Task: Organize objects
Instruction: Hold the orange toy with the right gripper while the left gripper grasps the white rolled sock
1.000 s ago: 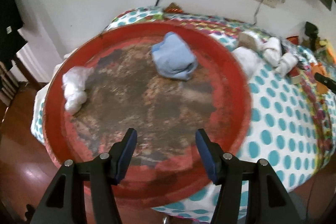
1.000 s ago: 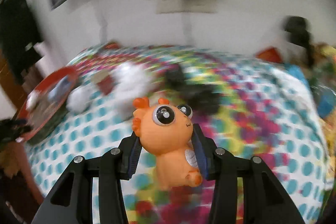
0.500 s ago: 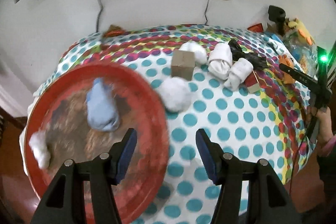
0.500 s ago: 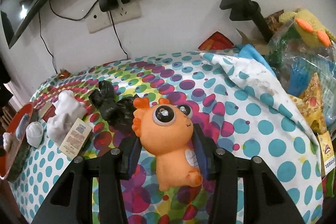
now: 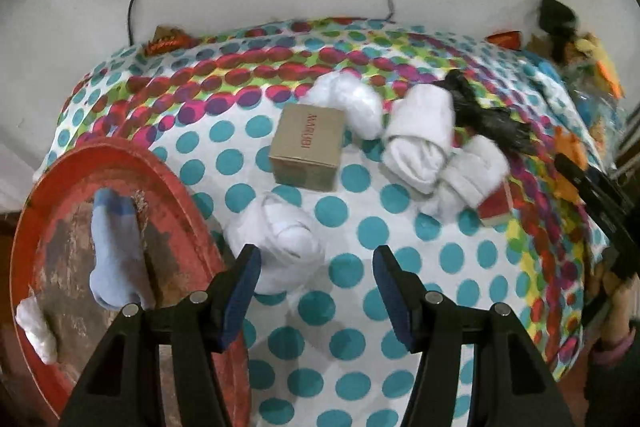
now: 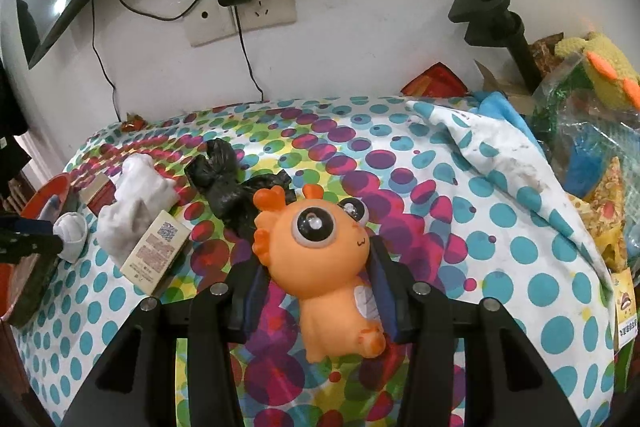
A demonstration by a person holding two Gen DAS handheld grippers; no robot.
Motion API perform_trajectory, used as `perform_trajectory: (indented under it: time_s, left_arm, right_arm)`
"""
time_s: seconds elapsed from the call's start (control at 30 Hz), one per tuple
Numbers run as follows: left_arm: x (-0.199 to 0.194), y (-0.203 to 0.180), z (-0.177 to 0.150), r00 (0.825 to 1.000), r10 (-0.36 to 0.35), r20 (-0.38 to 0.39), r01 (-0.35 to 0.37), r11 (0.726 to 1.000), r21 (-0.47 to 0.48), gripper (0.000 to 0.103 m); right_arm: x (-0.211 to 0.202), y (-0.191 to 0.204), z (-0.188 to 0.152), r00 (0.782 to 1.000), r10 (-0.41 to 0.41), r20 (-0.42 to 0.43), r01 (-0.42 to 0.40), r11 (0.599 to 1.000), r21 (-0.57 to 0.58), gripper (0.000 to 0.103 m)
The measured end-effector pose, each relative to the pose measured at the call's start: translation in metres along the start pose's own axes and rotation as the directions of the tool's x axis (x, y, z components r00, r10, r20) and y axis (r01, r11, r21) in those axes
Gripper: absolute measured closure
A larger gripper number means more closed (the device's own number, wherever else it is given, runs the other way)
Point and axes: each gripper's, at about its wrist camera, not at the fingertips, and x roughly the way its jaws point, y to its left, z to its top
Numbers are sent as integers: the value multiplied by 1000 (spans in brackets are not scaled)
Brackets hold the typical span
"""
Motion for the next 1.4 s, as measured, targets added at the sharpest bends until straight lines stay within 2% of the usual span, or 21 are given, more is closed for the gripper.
perform_trajectory:
  time_s: [0.17,0.3,0.43,0.53,0.6,0.67,0.7,0.73,0.8,0.93,1.2,1.4]
  left_arm:
    - [10,-3,9,997,71,-34,-70,997,27,40]
    - [20,0,15,991,119,-61,-118,993,15,33]
    - [26,-3,19,985,156,-77,-155,988,18,33]
    - [29,-6,18,980,186,-67,-184,983,28,33]
    - [26,-5,17,984,172,-51,-172,985,14,34]
    - [25,-4,16,980,193,-53,-192,981,10,48]
    - [23,-4,16,976,213,-50,-212,977,15,63]
    - [21,-3,17,973,224,-48,-223,975,21,64]
    - [19,2,17,985,158,-64,-159,987,-7,65]
    - [13,-1,15,993,102,-62,-104,994,-33,67]
    - [2,-26,14,998,38,-47,-37,999,17,67]
    - [-7,-29,9,999,15,-37,-15,1000,3,67]
  right_arm:
    - [1,-1,1,1000,17,-2,-17,1000,12,58]
    - [1,-4,1,999,34,-2,-34,999,32,57]
    - [2,-5,1,999,45,-2,-44,998,41,57]
    - [2,-6,1,999,46,-1,-46,998,44,56]
    - [3,-6,1,999,50,0,-50,998,50,56]
    - [3,-8,1,999,55,-1,-55,997,57,56]
    - [3,-8,1,998,57,0,-57,996,61,56]
    - [3,-9,1,998,60,1,-60,996,64,56]
    - [3,-9,1,998,63,2,-63,995,71,56]
    - [3,-10,1,998,64,1,-64,995,70,56]
    - [3,-10,1,998,62,1,-62,996,71,56]
    - [4,-9,-1,999,52,-1,-52,997,57,56]
